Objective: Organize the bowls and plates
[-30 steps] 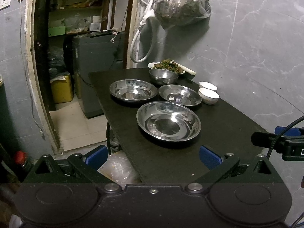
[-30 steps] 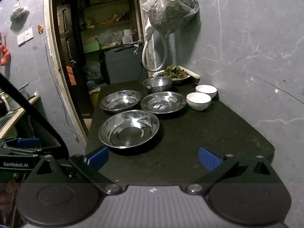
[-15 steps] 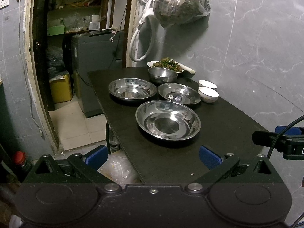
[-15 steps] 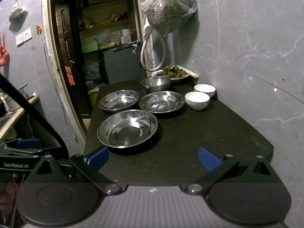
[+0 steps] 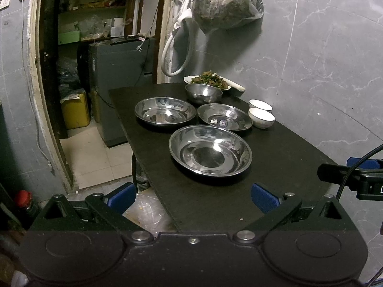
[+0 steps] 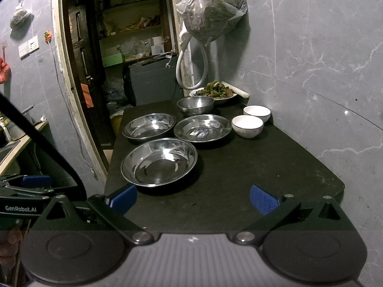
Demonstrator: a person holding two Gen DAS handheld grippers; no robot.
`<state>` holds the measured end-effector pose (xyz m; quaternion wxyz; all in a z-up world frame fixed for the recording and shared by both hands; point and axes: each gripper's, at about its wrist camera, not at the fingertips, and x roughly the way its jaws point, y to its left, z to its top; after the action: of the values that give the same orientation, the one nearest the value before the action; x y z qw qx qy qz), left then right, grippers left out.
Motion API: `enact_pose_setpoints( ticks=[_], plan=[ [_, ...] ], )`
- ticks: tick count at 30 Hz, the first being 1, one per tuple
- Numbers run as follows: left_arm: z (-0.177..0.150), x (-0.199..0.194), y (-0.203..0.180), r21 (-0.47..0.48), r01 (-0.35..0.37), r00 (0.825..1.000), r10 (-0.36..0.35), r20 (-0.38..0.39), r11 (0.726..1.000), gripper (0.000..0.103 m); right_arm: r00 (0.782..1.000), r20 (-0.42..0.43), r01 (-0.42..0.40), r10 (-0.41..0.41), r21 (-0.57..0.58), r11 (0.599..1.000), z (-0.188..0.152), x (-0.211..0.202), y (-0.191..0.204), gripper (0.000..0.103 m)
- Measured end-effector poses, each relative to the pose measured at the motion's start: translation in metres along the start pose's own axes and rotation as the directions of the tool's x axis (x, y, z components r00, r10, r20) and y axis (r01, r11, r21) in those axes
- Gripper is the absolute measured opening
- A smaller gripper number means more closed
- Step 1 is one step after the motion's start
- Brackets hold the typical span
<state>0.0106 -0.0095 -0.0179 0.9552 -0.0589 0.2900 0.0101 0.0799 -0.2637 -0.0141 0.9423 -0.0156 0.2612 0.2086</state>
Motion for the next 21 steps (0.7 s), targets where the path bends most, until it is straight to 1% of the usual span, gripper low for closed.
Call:
enact_pose_setpoints(
  ticks=[21],
  plan=[
    [-0.0037, 0.0037, -0.0061, 0.002, 0.002, 1.0, -0.002, -0.009, 1.0, 0.102, 1.0, -0.002, 0.0, 0.0, 0.002, 1.0, -0.0006, 0.0004, -0.0008, 0.103]
  ],
)
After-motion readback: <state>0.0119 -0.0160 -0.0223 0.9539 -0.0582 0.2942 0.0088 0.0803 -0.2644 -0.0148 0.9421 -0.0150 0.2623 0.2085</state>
